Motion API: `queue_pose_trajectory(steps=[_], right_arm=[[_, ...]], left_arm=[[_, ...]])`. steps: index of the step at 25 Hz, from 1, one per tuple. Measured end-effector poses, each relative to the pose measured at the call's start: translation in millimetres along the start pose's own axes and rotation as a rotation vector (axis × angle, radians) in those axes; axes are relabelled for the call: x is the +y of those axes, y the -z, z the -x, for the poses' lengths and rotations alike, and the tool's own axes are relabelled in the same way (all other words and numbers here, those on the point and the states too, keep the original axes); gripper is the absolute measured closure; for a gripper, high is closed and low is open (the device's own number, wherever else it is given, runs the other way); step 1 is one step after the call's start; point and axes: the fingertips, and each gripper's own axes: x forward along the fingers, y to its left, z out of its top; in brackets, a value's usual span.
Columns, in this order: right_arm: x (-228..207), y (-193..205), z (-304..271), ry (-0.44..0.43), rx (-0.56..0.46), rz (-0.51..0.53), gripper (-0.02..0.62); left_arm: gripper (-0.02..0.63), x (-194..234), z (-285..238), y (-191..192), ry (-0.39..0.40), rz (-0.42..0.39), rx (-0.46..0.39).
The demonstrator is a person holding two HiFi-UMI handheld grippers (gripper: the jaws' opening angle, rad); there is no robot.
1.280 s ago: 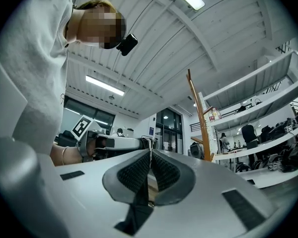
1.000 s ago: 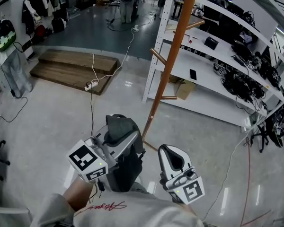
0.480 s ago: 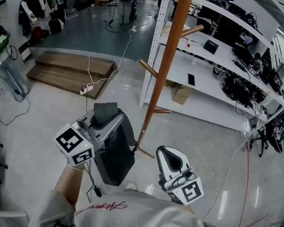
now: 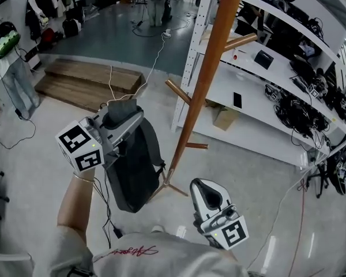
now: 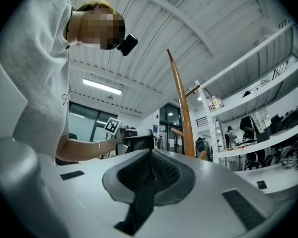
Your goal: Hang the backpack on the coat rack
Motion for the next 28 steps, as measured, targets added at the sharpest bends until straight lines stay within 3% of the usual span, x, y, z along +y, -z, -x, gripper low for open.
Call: queue_pose_trajectory(steps=[7,12,28], right_arm=[[-5,-9,-2,0.011,-0.016,0.003,0.572],[-11,-9,7,0.064,-0.007,0.01,0.572],[-11,-9,0,0.115,-0.008,0.007,0.572]], left_arm=[[0.563,19,-19,-14,0.03,0.009,-0.004],[0.563,31,-34,-16,0.05,0.023,0.005],[0.563,41,-85,-44,0.223,0.086,0.033]])
